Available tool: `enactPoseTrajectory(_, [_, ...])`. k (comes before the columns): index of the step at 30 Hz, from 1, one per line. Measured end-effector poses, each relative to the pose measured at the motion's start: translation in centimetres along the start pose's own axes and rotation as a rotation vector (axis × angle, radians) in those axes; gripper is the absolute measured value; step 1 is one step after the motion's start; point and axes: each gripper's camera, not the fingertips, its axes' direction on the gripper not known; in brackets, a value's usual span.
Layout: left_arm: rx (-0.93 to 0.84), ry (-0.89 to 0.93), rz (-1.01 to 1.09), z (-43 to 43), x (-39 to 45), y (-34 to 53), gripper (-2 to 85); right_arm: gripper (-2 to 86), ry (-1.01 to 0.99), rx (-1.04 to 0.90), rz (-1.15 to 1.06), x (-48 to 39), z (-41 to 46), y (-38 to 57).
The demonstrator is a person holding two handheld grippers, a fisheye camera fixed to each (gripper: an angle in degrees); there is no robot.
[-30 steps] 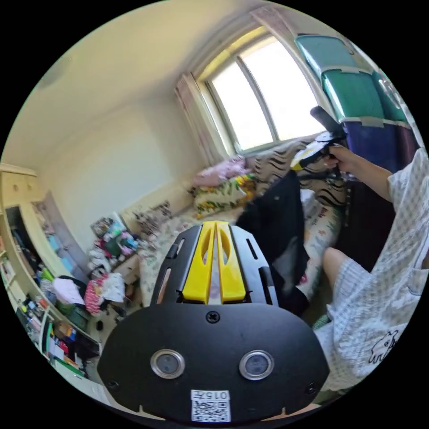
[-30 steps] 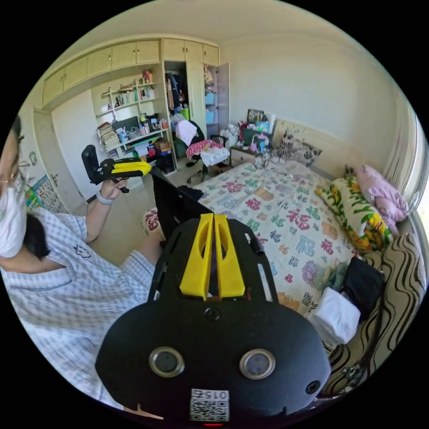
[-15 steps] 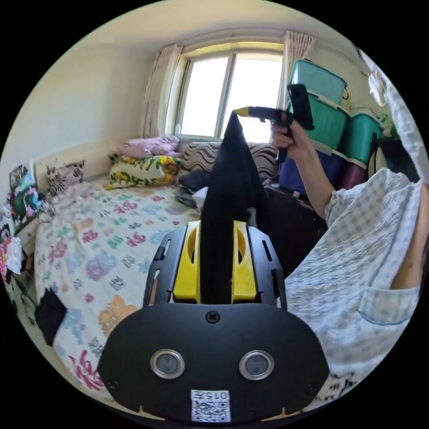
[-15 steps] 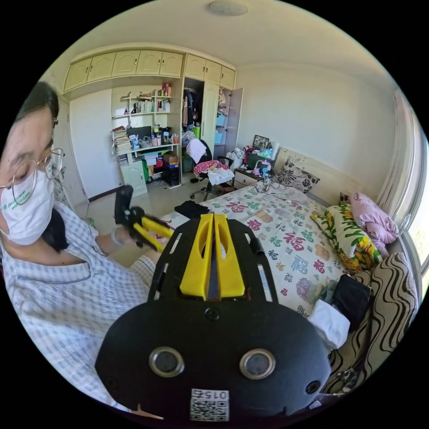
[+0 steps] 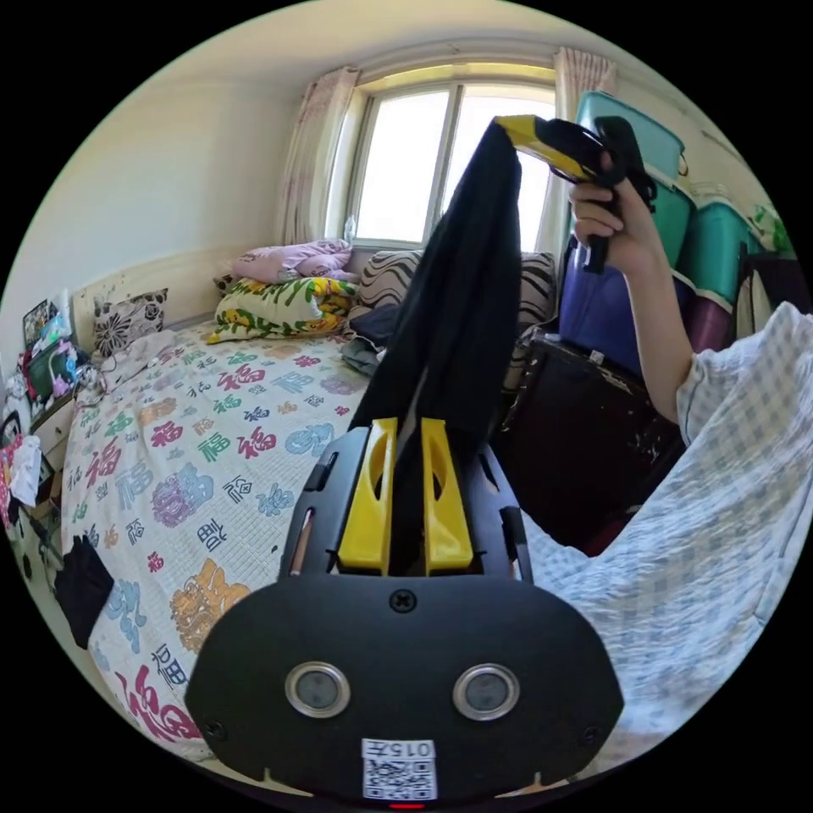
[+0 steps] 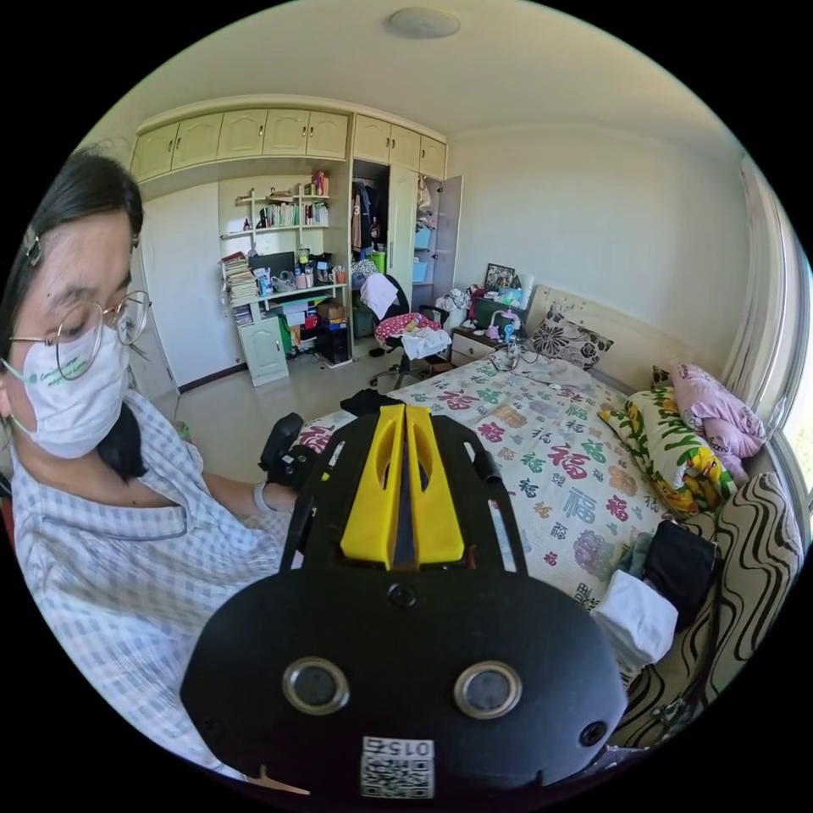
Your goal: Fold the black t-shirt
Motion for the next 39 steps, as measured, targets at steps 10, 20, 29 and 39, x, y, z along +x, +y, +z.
enactPoseTrajectory(10, [-0.025,0.101,0.037,3.5,-1.4,-0.2,9.9,-1.0,-0.08,0.014,0.041,1.0,-0.9,-0.3])
enactPoseTrajectory(20, [-0.037,0.003,0.049,5.4,-4.5,1.6,0.2,-1.0,-0.031,-0.022,0.099,4.7,-1.1,-0.2])
enactPoseTrajectory(29, [0.102,-0.14,0.188,-5.7,-7.0,-1.3,-0.5,-1.0,0.06,-0.008,0.192,10.0,-2.8,1.2])
enactPoseTrajectory(39, [0.247,-0.24,0.414,-15.0,-11.1,-10.2,-0.3,-1.0,0.18,0.162,0.004,17.5,-8.9,-5.6])
